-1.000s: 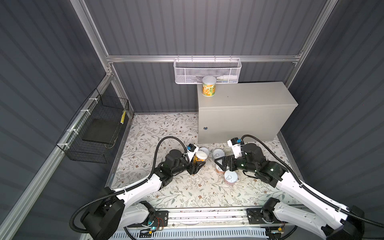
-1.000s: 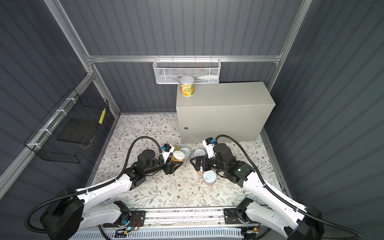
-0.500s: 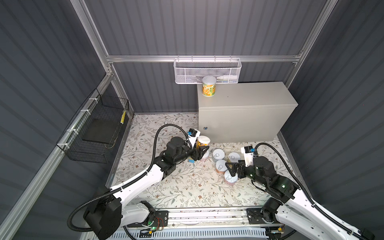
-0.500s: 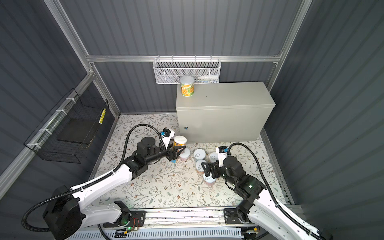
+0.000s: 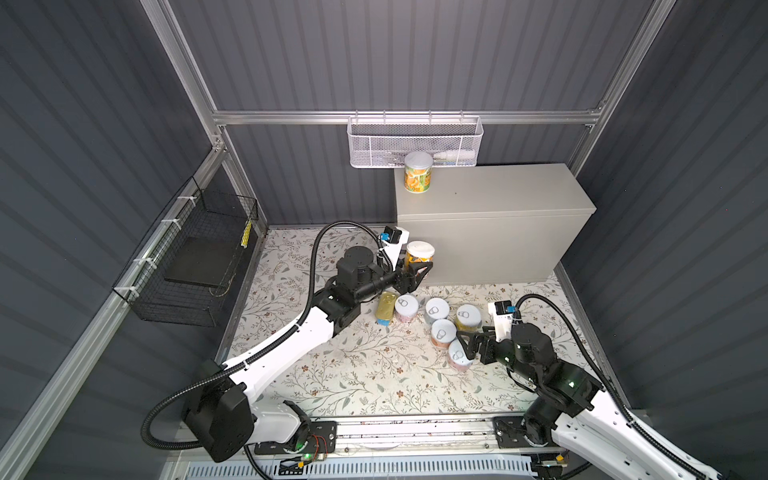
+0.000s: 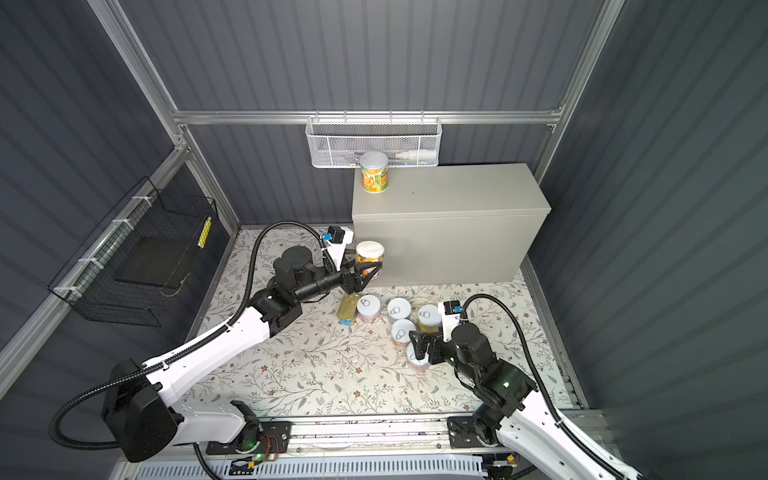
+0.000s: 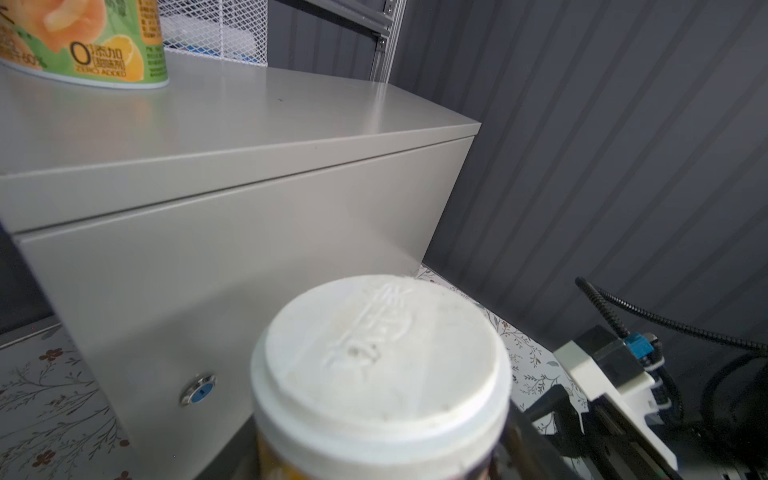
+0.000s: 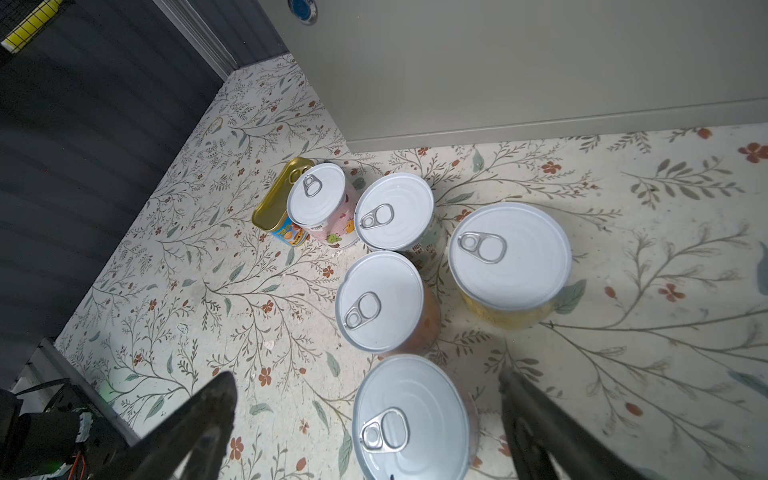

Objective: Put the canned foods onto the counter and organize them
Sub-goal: 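Lift the yellow can with the left gripper up onto the cabinet top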

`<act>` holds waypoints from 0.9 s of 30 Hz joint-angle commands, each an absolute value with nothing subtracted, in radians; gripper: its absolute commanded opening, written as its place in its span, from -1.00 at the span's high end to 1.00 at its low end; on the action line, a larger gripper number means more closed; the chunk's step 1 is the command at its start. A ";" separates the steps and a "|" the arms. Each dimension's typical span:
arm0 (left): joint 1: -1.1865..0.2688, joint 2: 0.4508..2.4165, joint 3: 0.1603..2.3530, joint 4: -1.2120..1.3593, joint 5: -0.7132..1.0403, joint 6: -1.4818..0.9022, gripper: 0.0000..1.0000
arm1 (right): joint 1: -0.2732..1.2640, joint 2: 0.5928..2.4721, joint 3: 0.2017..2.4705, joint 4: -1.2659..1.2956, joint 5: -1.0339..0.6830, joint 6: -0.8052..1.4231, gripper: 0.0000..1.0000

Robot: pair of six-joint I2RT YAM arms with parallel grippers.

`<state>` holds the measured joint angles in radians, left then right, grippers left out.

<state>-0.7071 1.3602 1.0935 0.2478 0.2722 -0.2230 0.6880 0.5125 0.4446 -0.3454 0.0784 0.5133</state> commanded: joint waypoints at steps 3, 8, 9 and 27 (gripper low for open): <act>-0.706 1.403 1.235 0.308 0.282 -0.187 0.31 | 0.689 0.452 0.414 -0.383 0.112 0.525 -0.98; -0.706 1.446 1.348 0.276 0.257 -0.122 0.30 | 0.689 0.424 0.398 -0.383 0.102 0.541 -0.98; -0.705 1.457 1.372 0.270 0.252 -0.109 0.30 | 0.688 0.423 0.396 -0.382 0.101 0.543 -0.98; -0.619 1.711 1.710 0.249 0.345 0.037 0.21 | 0.689 0.367 0.378 -0.466 0.091 0.596 -0.98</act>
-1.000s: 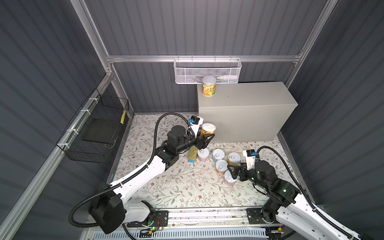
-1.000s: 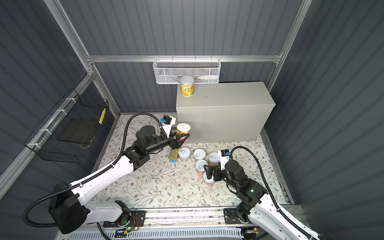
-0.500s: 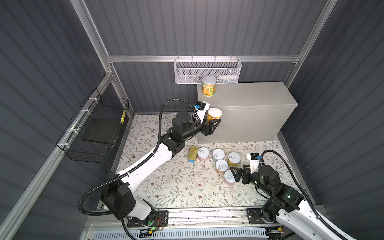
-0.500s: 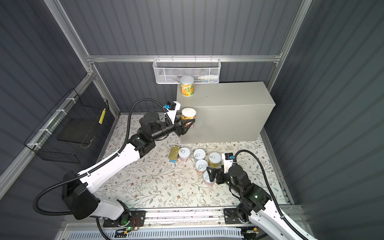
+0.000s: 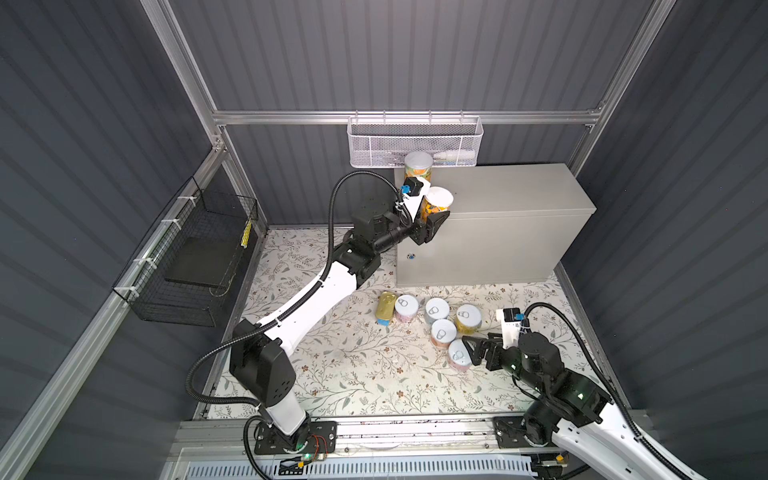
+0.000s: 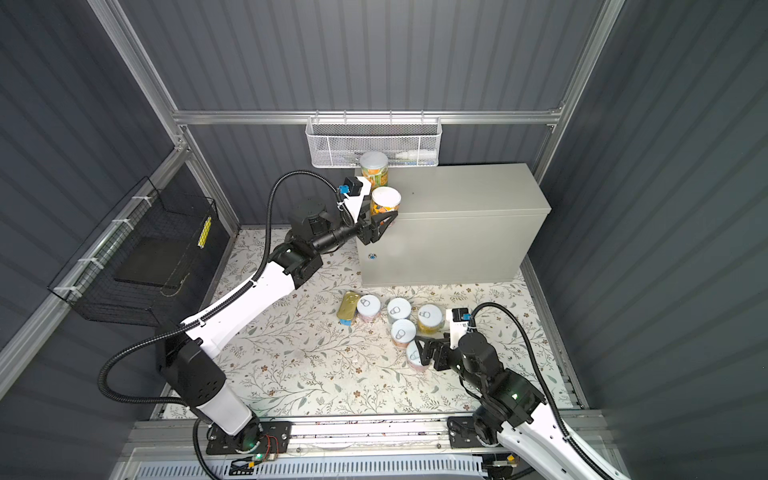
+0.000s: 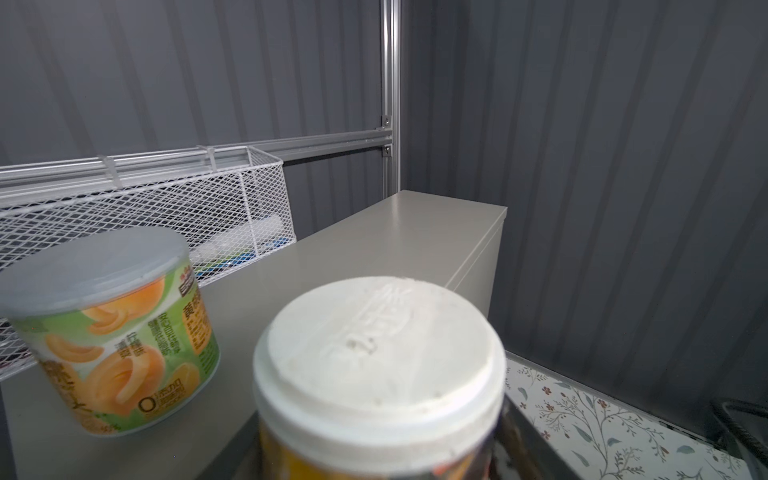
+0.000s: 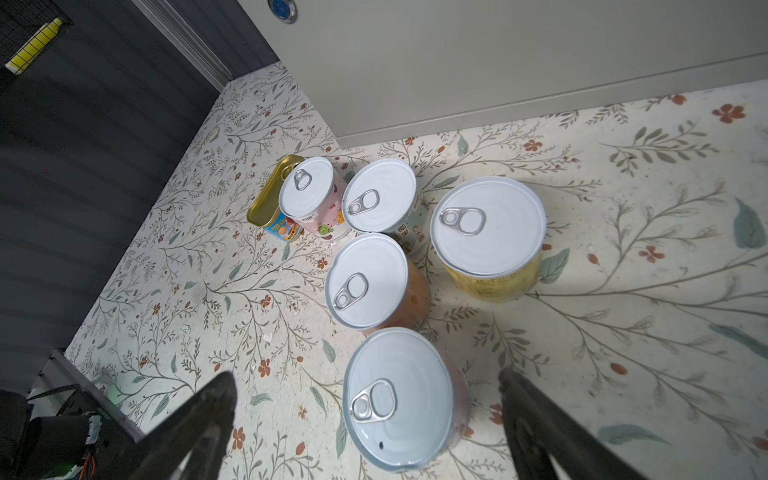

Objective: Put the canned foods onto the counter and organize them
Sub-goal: 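Lift the yellow can with the left gripper up onto the cabinet top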

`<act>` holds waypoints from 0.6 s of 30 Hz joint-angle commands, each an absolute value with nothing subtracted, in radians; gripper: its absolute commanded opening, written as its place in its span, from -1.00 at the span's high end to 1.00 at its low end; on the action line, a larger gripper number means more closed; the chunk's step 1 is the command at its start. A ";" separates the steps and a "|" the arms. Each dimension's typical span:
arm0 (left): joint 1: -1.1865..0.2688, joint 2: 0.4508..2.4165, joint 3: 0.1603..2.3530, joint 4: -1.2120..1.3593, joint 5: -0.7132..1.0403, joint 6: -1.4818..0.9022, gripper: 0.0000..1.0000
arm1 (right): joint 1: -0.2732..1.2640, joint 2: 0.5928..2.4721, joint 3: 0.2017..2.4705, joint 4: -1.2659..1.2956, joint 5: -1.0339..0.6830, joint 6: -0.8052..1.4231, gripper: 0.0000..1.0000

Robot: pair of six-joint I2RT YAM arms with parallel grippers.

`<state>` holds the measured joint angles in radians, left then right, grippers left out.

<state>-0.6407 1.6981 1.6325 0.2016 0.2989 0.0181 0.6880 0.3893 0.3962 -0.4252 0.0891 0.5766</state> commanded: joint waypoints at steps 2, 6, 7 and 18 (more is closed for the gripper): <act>-0.600 1.738 1.732 0.254 0.367 0.021 0.20 | 0.689 0.348 0.369 -0.471 0.089 0.605 -0.98; -0.557 1.781 1.757 0.298 0.412 -0.043 0.20 | 0.689 0.320 0.355 -0.486 0.091 0.614 -0.98; -0.549 1.793 1.768 0.298 0.418 -0.056 0.20 | 0.689 0.315 0.357 -0.497 0.099 0.612 -0.98; -0.520 1.864 1.823 0.261 0.413 -0.053 0.09 | 0.689 0.344 0.346 -0.462 0.101 0.606 -0.98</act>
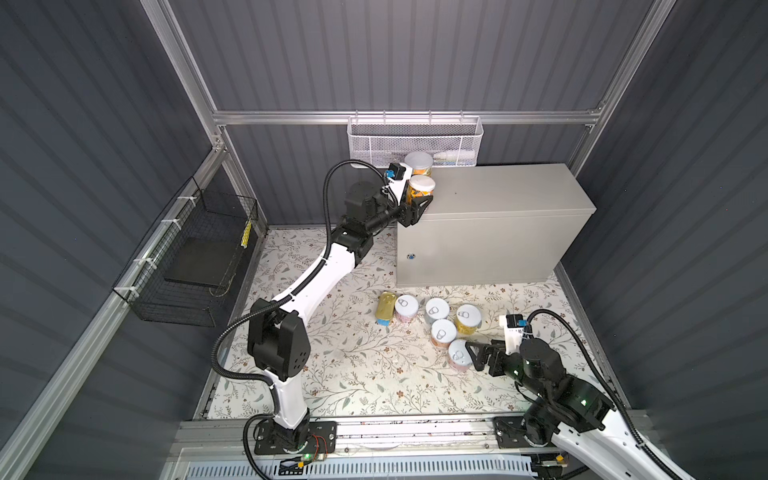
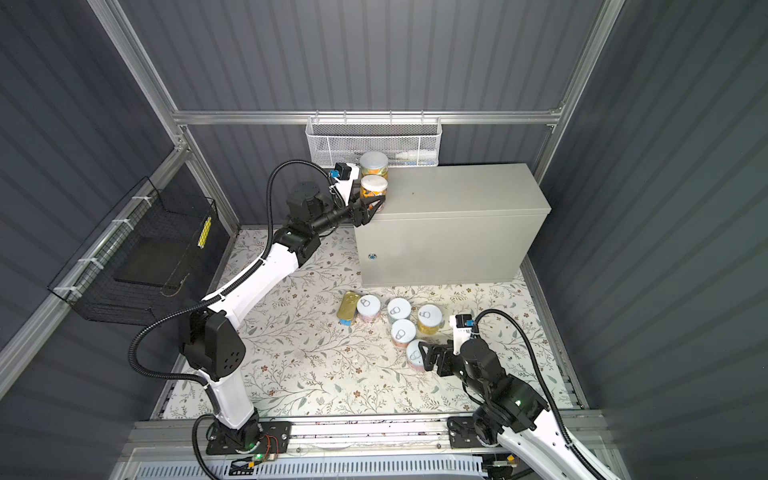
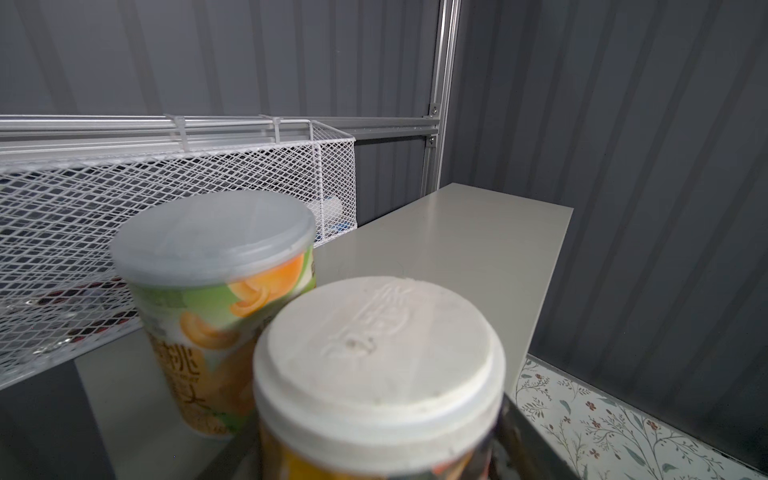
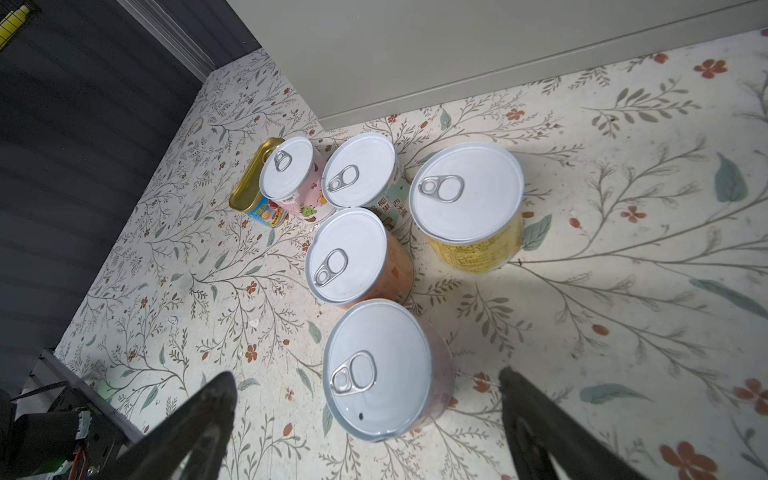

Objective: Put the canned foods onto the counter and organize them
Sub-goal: 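Lift the yellow can with the left gripper up onto the cabinet top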

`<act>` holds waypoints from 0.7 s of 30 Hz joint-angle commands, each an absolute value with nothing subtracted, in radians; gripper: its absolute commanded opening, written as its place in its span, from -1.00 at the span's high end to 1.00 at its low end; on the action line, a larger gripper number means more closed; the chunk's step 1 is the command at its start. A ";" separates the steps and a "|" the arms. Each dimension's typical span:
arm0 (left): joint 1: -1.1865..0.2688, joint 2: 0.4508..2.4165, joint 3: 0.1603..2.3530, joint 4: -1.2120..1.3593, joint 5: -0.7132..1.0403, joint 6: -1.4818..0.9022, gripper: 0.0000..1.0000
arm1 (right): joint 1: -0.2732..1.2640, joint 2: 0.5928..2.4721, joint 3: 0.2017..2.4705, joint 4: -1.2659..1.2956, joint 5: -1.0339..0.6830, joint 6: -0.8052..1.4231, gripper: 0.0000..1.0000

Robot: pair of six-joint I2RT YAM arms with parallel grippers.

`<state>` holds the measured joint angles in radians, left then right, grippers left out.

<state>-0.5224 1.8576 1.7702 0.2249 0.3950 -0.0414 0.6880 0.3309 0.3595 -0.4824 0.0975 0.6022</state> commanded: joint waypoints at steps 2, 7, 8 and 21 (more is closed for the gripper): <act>-0.518 1.876 1.833 0.249 0.416 -0.058 0.07 | 0.689 0.359 0.352 -0.456 0.101 0.606 -0.98; -0.514 1.893 1.834 0.233 0.408 -0.050 -0.24 | 0.689 0.371 0.356 -0.427 0.083 0.606 -0.98; -0.514 1.896 1.838 0.222 0.406 -0.046 -0.44 | 0.689 0.370 0.354 -0.423 0.083 0.605 -0.98; -0.513 1.867 1.828 0.173 0.372 -0.032 -0.99 | 0.689 0.377 0.334 -0.417 0.085 0.609 -0.98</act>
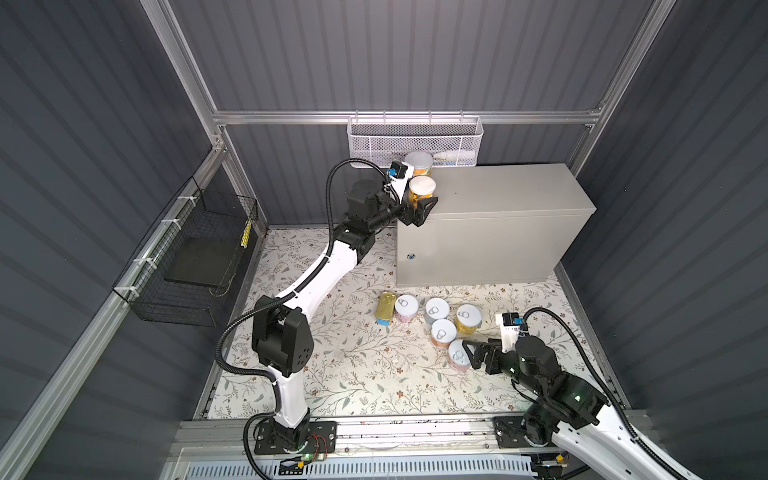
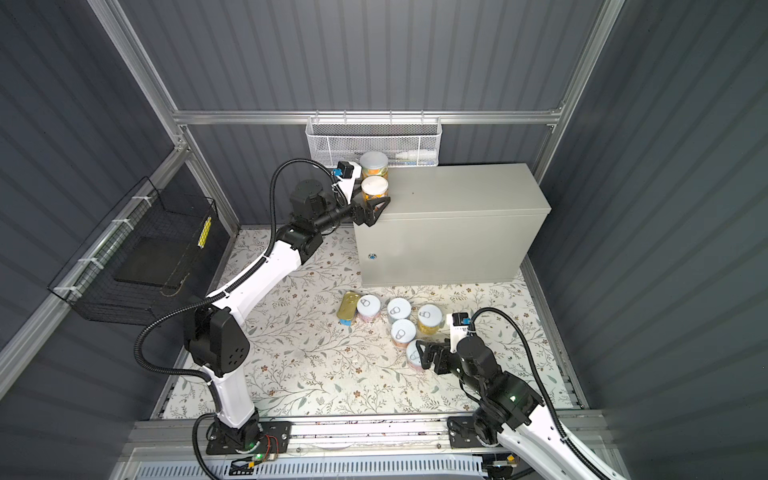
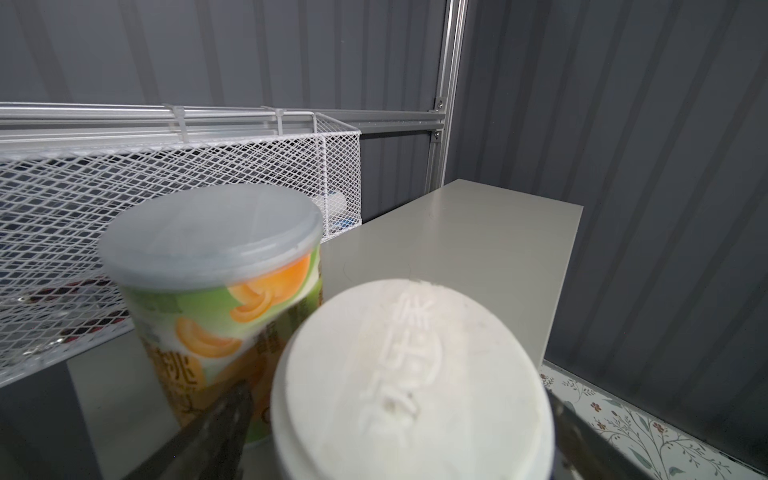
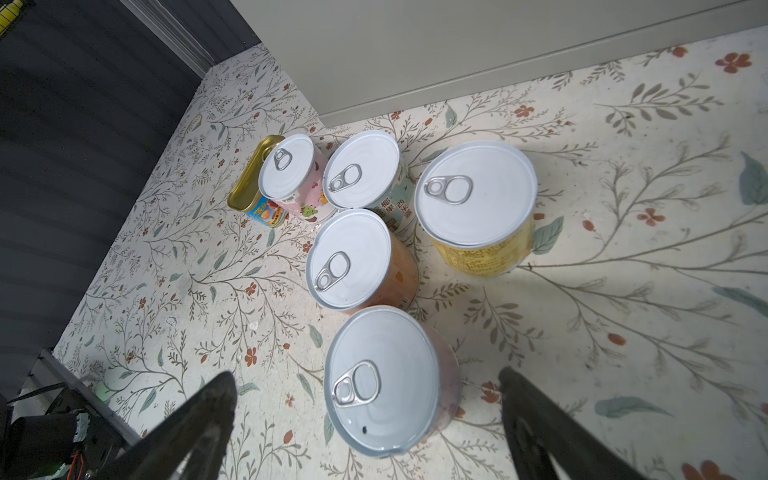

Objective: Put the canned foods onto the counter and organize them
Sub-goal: 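Lift the yellow can with the left gripper up onto the cabinet top, then set the yellow can beside the peach can and open the left gripper, then pull the left gripper back down toward the gold sardine tin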

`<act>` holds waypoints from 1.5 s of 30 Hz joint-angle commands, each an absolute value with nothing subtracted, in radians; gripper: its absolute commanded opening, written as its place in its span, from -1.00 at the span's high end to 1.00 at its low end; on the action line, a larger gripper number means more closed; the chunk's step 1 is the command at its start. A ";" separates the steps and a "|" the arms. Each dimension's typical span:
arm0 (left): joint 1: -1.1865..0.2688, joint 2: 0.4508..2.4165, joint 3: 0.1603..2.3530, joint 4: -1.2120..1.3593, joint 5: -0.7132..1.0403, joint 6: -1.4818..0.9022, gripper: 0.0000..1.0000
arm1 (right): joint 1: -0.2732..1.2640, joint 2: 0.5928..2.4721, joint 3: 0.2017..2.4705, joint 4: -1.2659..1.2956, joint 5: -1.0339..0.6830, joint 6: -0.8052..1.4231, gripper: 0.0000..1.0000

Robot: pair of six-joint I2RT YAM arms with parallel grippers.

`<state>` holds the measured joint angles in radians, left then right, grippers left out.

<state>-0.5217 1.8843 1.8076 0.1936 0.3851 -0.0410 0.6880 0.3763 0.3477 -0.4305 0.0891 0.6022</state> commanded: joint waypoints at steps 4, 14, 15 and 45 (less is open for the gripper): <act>-0.513 1.832 1.795 0.173 0.360 -0.033 -0.99 | 0.689 0.378 0.333 -0.419 0.088 0.609 -0.98; -0.514 1.735 1.680 0.179 0.271 -0.022 -0.99 | 0.689 0.412 0.325 -0.394 0.084 0.614 -0.98; -0.513 1.721 1.665 0.181 0.267 -0.021 -0.99 | 0.689 0.421 0.327 -0.394 0.085 0.618 -0.98; -0.514 1.120 1.004 -0.127 -0.084 -0.270 -0.99 | 0.686 0.503 0.455 -0.498 0.140 0.598 -0.98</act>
<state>-0.5217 1.1641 1.0519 -0.0628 -0.0566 -0.2409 0.6876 0.4984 0.4187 -0.4641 0.1276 0.6189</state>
